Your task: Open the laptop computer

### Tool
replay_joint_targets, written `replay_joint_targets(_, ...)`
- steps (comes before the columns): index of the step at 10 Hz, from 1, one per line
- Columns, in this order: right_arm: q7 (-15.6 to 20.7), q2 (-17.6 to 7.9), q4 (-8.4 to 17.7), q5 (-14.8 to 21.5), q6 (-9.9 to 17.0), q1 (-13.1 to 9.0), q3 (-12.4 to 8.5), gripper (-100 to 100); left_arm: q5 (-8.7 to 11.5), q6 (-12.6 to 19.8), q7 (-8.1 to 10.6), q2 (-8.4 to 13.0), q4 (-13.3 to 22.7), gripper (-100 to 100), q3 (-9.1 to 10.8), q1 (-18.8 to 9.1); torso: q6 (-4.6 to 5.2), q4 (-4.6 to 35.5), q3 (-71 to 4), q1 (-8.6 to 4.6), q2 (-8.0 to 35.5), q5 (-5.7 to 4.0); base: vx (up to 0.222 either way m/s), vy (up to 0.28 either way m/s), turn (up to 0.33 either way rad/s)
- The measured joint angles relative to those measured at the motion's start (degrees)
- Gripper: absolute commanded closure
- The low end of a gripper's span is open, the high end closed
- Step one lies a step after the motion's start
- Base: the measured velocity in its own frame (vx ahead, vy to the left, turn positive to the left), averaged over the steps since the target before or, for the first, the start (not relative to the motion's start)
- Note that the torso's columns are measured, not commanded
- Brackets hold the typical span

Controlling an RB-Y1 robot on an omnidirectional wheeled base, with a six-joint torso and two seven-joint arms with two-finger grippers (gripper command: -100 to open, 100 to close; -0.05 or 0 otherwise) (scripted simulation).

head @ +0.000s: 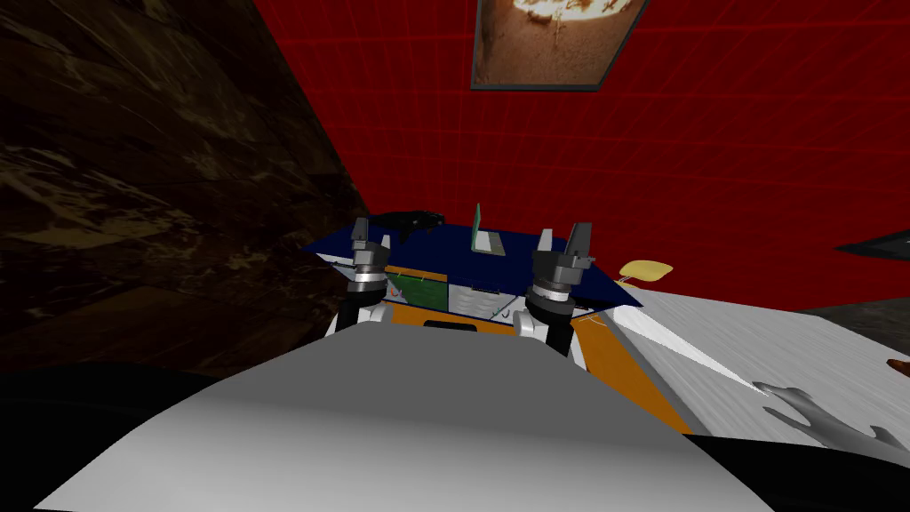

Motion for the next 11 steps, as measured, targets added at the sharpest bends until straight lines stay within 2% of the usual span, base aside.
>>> replay_joint_targets(2, 0.0, 0.0, 0.0, 0.0, 0.0, 0.0, 0.0, 0, 0.0, 0.0, 0.0, 0.0, 0.0, 0, 0.0, 0.0, 0.0, 6.0, -12.0, 0.0, 5.97, 0.0, 0.0, 0.0, 0.0)
replay_joint_targets(9, 0.0, 0.0, -0.02, 0.0, 0.0, 0.0, 0.0, 0, 0.0, -0.01, 0.0, 0.0, -0.02, 0, 0.0, 0.0, 0.0, 35.37, -70.73, 0.0, 35.39, 0.0, 0.0, 0.0, 0.0)
replay_joint_targets(10, 0.0, 0.0, -0.02, 0.0, 0.0, 0.0, 0.0, -100, 0.0, -0.01, 0.0, 0.0, -0.02, 0, 0.0, 0.0, 0.0, 39.6, -79.19, 0.0, 39.62, 0.0, 0.001, 0.021, -0.005)
replay_joint_targets(11, -0.15, -1.03, 0.35, 0.16, 0.2, 0.13, -0.69, -100, 0.0, 0.0, 0.0, 0.0, 0.0, 0, 0.0, 0.0, 0.0, 41.49, -83.13, 0.05, 41.56, 0.01, -0.01, 0.051, -0.013)
